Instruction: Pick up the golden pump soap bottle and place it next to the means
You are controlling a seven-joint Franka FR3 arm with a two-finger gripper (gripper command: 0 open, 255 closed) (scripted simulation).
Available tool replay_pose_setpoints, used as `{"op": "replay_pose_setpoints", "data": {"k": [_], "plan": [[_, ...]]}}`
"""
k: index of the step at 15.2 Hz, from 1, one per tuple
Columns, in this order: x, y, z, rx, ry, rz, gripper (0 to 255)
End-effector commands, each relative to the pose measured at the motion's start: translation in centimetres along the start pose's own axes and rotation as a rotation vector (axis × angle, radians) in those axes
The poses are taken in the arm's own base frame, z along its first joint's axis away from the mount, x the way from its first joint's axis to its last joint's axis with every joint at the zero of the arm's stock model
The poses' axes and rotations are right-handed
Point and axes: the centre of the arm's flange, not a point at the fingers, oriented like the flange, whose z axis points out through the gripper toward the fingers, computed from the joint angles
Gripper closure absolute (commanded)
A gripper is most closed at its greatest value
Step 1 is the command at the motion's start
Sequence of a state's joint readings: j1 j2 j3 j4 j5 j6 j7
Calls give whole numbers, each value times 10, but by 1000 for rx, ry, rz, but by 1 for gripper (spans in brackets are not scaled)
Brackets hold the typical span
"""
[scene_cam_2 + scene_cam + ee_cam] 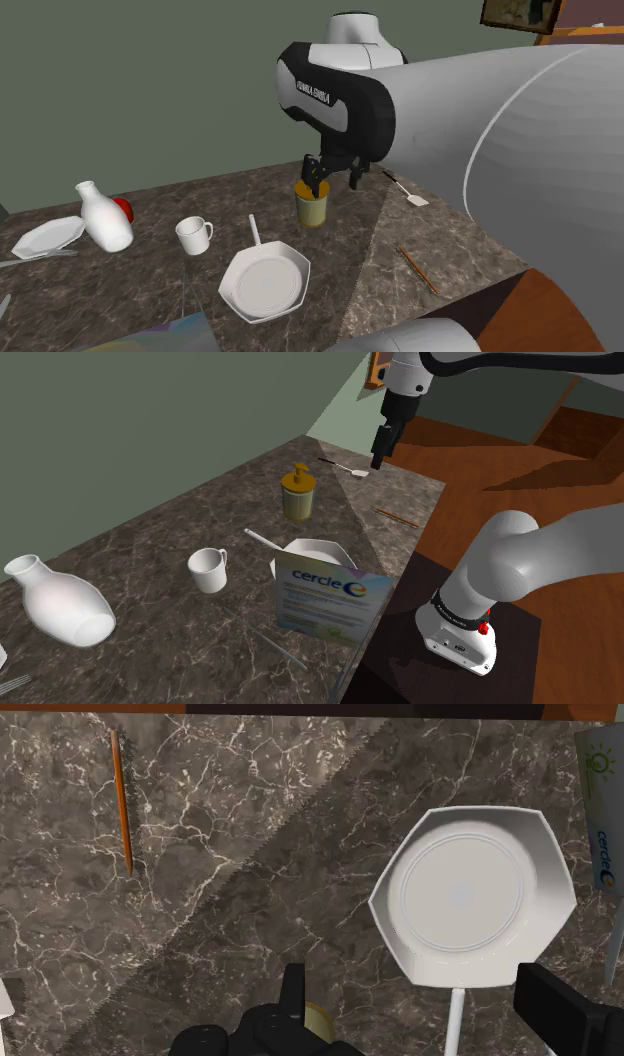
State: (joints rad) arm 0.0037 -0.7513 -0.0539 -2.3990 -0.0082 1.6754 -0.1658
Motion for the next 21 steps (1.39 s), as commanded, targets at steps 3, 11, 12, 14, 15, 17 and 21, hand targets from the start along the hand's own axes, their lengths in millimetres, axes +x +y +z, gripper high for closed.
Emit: {"op": "replay_pose_setpoints", "data": {"k": [3,11,12,14,15,17,21], "plan": [[24,5,11,-3,-1,0,0],[119,24,53,-16,-5,1,0],[131,26,58,-17,-5,1,0],[154,31,69,-20,-6,1,0],[166,33,74,-22,-7,1,0],[190,38,85,-25,-8,2,0],[237,48,106,-31,-10,2,0]]}}
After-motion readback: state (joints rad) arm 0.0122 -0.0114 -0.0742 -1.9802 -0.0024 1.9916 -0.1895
